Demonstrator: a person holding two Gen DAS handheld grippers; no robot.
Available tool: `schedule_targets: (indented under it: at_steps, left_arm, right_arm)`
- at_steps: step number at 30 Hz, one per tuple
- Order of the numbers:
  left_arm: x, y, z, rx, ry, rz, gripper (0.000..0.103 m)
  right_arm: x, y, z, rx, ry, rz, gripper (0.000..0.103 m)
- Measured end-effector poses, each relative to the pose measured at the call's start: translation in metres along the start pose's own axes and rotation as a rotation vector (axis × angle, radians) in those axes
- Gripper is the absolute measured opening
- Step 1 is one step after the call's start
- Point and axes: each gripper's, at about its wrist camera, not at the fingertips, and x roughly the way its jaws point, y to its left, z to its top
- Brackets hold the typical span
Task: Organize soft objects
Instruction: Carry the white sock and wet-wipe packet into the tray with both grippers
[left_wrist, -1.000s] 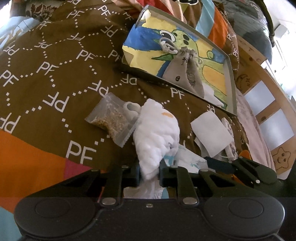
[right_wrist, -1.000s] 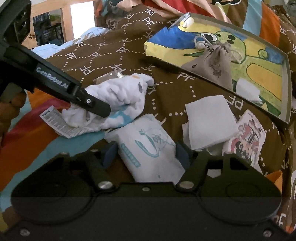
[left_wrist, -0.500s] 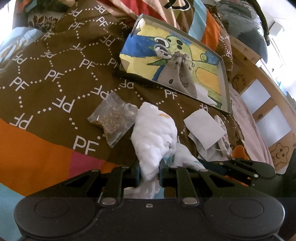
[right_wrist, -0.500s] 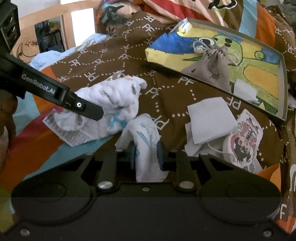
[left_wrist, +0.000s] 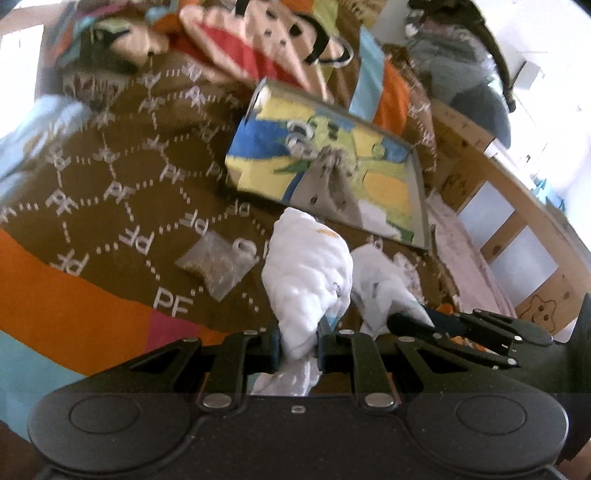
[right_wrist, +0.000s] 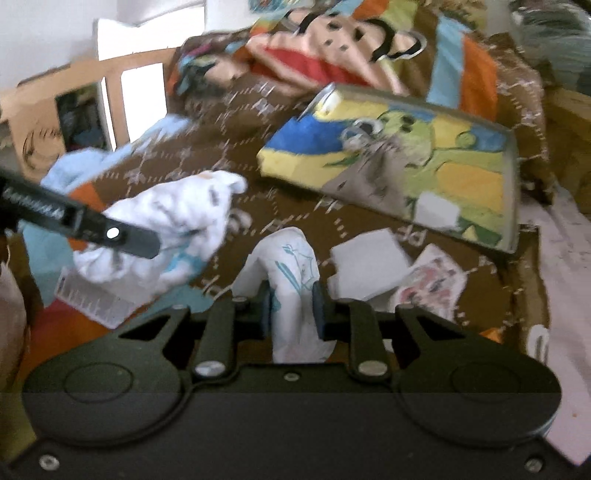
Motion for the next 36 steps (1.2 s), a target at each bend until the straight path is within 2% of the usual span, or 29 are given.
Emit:
schedule_targets:
  at_steps: [8, 16, 22, 26, 32, 36]
  left_arm:
    - [-0.022, -0.029, 0.014, 0.066, -0.165, -0.017, 0.018]
    - [-0.002, -0.051, 0.049, 0.125, -0.287, 0.015, 0.018]
    - [0.034, -0.06, 0.093, 0.118, -0.346, 0.017, 0.019]
    - [0.062, -0.065, 0.118, 0.119, -0.358, 0.006, 0.019]
    - [0.115, -0.073, 0.141, 0.133, -0.345, -0.011, 0.019]
    - [0.149, -0.078, 0.149, 0.124, -0.331, -0.025, 0.019]
  right_arm:
    - [-0.037, -0.012, 0.011, 0.015, -0.185, -0.073, 0.016]
    - [-0.051, -0.05, 0.03, 0.052, -0.327, -0.17, 0.016]
    - [-0.029, -0.101, 0.061, 0.114, -0.361, -0.238, 0.016]
    - [-0.009, -0.135, 0.079, 0.156, -0.395, -0.266, 0.016]
    - [0.038, -0.165, 0.081, 0.21, -0.4, -0.272, 0.016]
    - [0.075, -0.184, 0.073, 0.217, -0.358, -0.278, 0.016]
